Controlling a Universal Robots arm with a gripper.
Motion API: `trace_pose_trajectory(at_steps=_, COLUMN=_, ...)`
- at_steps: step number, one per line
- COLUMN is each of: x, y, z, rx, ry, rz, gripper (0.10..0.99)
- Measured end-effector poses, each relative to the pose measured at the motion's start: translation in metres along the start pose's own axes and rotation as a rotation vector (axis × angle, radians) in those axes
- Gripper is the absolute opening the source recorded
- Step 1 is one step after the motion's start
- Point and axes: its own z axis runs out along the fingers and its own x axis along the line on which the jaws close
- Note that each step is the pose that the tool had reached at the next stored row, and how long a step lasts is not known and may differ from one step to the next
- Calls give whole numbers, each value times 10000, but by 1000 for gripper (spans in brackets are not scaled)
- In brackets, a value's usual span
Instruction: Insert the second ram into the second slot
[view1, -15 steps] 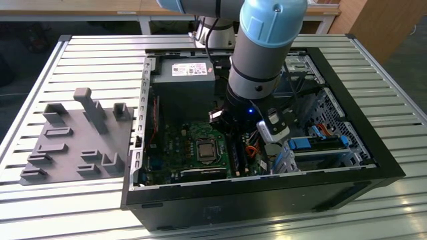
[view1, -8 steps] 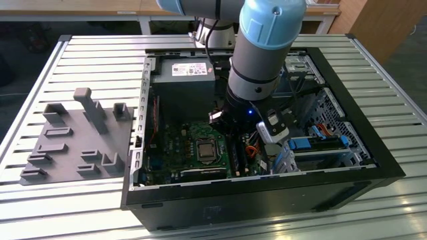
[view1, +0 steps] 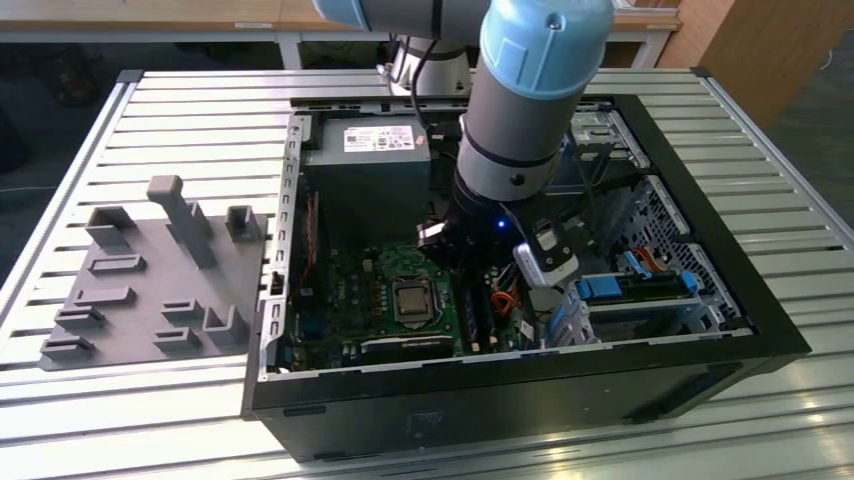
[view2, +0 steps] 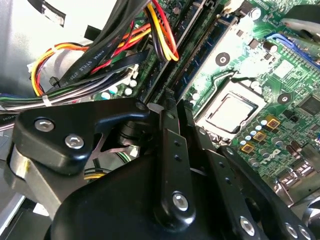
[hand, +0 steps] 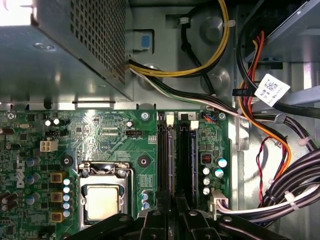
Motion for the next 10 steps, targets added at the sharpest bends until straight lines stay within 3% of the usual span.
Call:
trace_pose_trajectory(at_steps=8, x=1, y=4, z=-89, rx=-15, ry=16, rz=0, gripper=208)
trace_pose_trajectory(at_steps=9, x=1, y=4, z=-90, rx=-19, ry=16, rz=1, gripper=196)
trace_pose_trajectory(at_steps=10, x=1, y=4, z=-90, rx=-20, ry=16, rz=0, gripper=129)
